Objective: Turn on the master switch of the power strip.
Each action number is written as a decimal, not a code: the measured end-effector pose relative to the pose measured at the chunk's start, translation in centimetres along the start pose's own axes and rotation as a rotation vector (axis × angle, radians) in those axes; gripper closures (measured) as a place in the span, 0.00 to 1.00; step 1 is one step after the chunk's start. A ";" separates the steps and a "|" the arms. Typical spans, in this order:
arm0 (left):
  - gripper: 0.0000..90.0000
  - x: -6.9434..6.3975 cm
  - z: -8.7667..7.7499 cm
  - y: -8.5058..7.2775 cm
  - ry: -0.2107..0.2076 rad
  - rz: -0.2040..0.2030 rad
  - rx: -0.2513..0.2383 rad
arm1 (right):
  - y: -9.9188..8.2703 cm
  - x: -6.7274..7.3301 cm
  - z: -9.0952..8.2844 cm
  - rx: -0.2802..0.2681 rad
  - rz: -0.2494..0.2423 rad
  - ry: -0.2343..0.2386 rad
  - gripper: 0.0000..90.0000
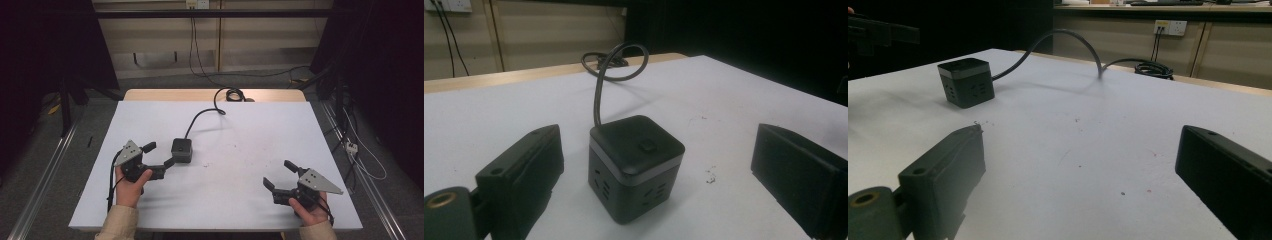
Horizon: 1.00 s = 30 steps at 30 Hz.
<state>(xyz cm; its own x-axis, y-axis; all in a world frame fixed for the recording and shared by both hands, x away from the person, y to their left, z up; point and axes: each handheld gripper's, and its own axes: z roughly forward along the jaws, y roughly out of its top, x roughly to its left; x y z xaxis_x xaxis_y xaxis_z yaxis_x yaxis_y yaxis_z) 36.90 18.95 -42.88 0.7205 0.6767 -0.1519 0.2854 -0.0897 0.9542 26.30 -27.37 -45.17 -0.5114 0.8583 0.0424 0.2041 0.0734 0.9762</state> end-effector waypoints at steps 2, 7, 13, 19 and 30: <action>0.07 0.0 0.0 0.0 -0.002 -0.003 -0.001 | 0.0 0.0 0.0 0.000 -0.001 -0.002 0.05; 0.07 0.1 0.0 0.1 -0.003 -0.005 -0.004 | 0.0 0.0 0.0 0.002 0.000 -0.005 0.06; 0.08 0.0 0.3 0.2 -0.009 -0.004 -0.002 | -0.1 -0.2 -0.2 0.002 0.004 -0.013 0.06; 0.13 -0.1 0.7 0.5 -0.023 0.014 0.007 | -0.1 -0.3 -0.4 0.004 0.005 -0.017 0.05; 0.21 -0.1 1.1 0.8 -0.017 0.000 0.005 | -0.1 -0.2 -0.4 0.002 0.005 -0.016 0.05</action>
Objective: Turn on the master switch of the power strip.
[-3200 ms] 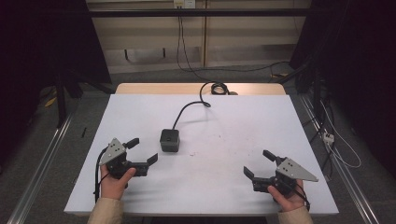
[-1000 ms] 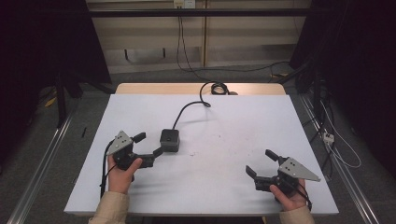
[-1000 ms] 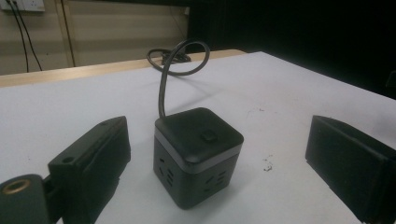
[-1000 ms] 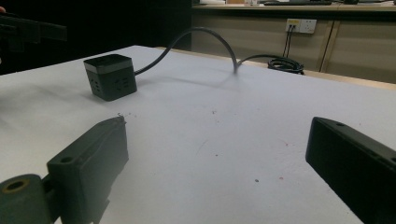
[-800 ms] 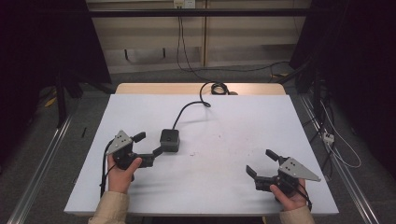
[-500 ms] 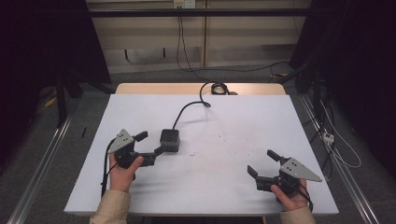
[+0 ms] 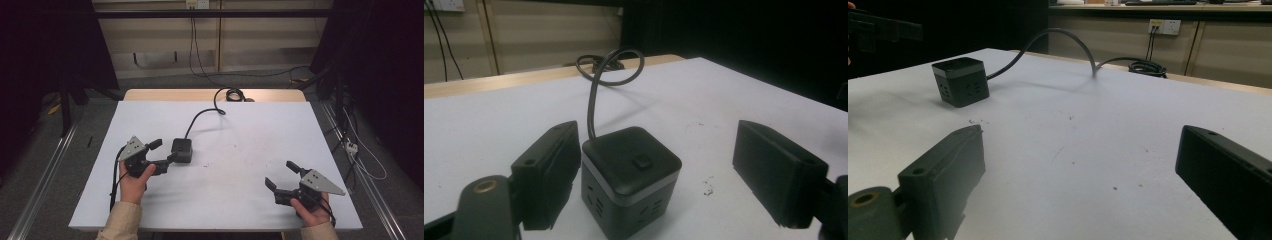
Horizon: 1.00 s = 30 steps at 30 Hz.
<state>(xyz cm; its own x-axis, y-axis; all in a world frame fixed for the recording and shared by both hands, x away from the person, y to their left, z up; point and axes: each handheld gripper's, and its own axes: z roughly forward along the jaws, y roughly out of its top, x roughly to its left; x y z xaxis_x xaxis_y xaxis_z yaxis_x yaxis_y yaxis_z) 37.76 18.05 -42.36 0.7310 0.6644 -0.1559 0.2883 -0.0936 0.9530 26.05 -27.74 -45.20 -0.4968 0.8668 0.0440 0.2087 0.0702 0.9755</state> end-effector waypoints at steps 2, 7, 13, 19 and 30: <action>0.22 0.0 0.0 0.1 0.004 -0.003 0.000 | 0.0 0.0 0.0 -0.001 0.000 0.000 0.05; 0.32 0.2 0.3 0.2 0.003 0.003 0.013 | 0.0 0.0 -0.1 -0.002 -0.001 -0.003 0.05; 0.36 0.1 0.9 0.4 0.004 0.017 0.033 | 0.0 0.0 -0.1 -0.002 0.001 -0.005 0.05; 0.44 0.2 1.4 0.4 0.002 0.001 0.043 | -0.1 -0.2 -0.3 -0.001 0.004 -0.010 0.05; 0.54 0.4 1.7 0.6 0.009 0.001 0.045 | -0.2 -0.3 -0.3 0.001 0.009 -0.013 0.05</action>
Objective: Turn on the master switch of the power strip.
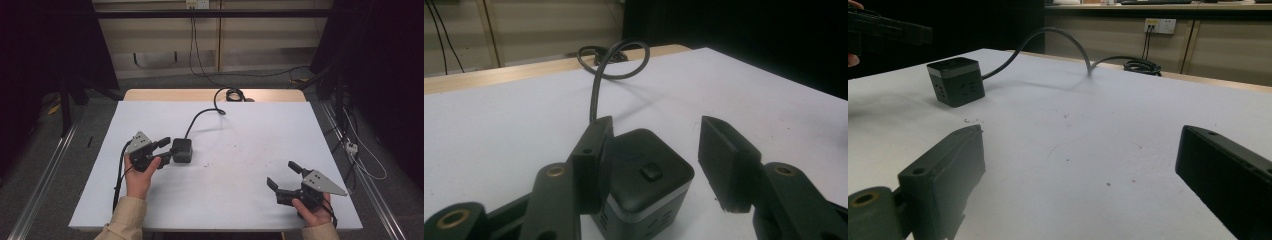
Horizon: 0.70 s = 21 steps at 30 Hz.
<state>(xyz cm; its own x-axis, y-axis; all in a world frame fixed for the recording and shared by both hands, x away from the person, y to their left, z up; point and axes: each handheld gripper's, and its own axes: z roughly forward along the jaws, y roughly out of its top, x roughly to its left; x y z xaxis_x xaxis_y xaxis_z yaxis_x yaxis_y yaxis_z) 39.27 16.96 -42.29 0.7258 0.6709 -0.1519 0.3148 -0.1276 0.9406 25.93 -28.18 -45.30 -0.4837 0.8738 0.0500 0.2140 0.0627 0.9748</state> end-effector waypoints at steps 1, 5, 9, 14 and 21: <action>0.54 0.0 0.0 0.0 0.000 0.002 0.004 | 0.0 0.0 0.0 0.001 -0.001 -0.001 0.05; 0.60 0.1 0.1 0.1 -0.001 0.001 0.010 | 0.0 0.0 -0.1 0.002 0.000 -0.004 0.05; 0.63 0.1 0.1 0.1 0.006 0.001 0.013 | 0.0 0.0 -0.1 0.002 -0.001 -0.005 0.05; 0.68 0.2 0.0 0.2 0.008 0.000 0.017 | 0.0 0.0 -0.1 0.000 -0.005 -0.002 0.05; 0.72 0.1 0.2 0.4 -0.005 0.007 0.026 | 0.1 0.1 -0.1 -0.002 -0.006 -0.001 0.05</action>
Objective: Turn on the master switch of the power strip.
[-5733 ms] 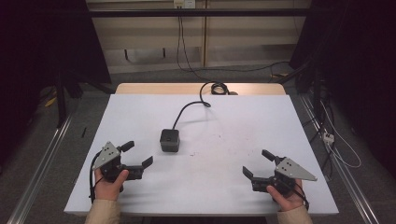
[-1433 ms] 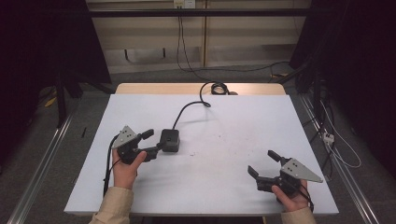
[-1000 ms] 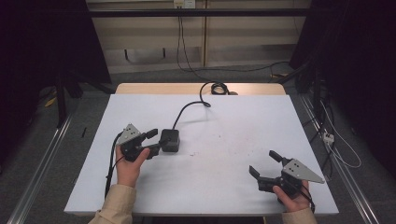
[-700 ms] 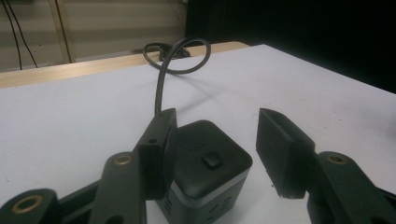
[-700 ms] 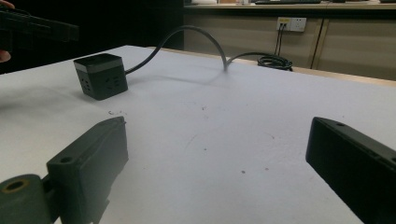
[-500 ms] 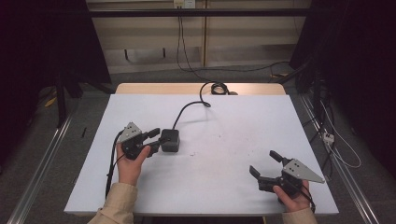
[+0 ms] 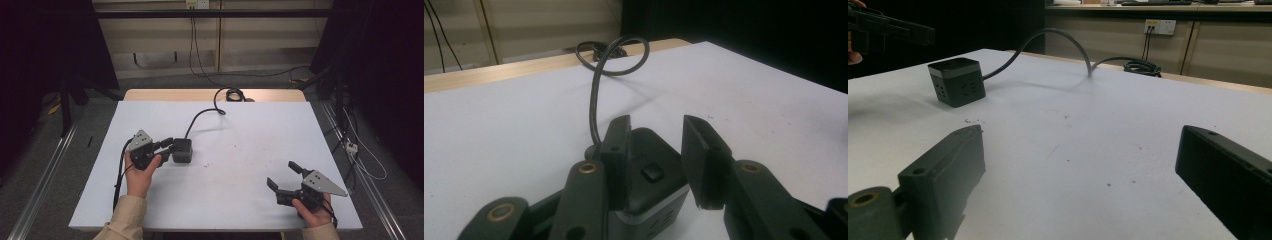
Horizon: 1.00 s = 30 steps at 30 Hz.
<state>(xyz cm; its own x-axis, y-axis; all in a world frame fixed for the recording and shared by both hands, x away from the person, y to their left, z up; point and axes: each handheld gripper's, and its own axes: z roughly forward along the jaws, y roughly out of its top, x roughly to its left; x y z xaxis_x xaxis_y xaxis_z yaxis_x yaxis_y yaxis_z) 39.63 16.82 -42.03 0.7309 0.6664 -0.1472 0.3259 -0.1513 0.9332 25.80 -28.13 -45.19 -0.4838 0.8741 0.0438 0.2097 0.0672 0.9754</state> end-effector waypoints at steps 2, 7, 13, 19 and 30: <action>0.72 0.0 0.0 0.0 0.000 0.003 0.002 | 0.0 0.0 0.0 0.000 0.000 0.001 0.05; 0.75 0.0 0.0 0.0 -0.007 0.006 0.009 | 0.1 0.1 0.2 -0.002 -0.002 0.000 0.05; 0.78 0.1 -0.3 0.0 -0.009 0.006 0.012 | 0.1 0.2 0.6 -0.002 -0.004 0.011 0.05; 0.79 0.2 -0.4 0.0 -0.013 0.002 0.020 | 0.2 0.4 0.8 -0.001 -0.007 0.019 0.06; 0.83 0.2 -0.1 -0.1 -0.021 -0.008 0.032 | 0.2 0.4 0.8 -0.004 -0.004 0.020 0.05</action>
<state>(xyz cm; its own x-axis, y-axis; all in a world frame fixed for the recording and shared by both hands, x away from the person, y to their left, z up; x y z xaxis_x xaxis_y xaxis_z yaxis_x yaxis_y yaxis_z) 39.69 17.04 -42.15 0.7405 0.6525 -0.1612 0.3502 -0.1698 0.9211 26.39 -27.39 -45.14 -0.5014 0.8641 0.0439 0.2039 0.0687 0.9766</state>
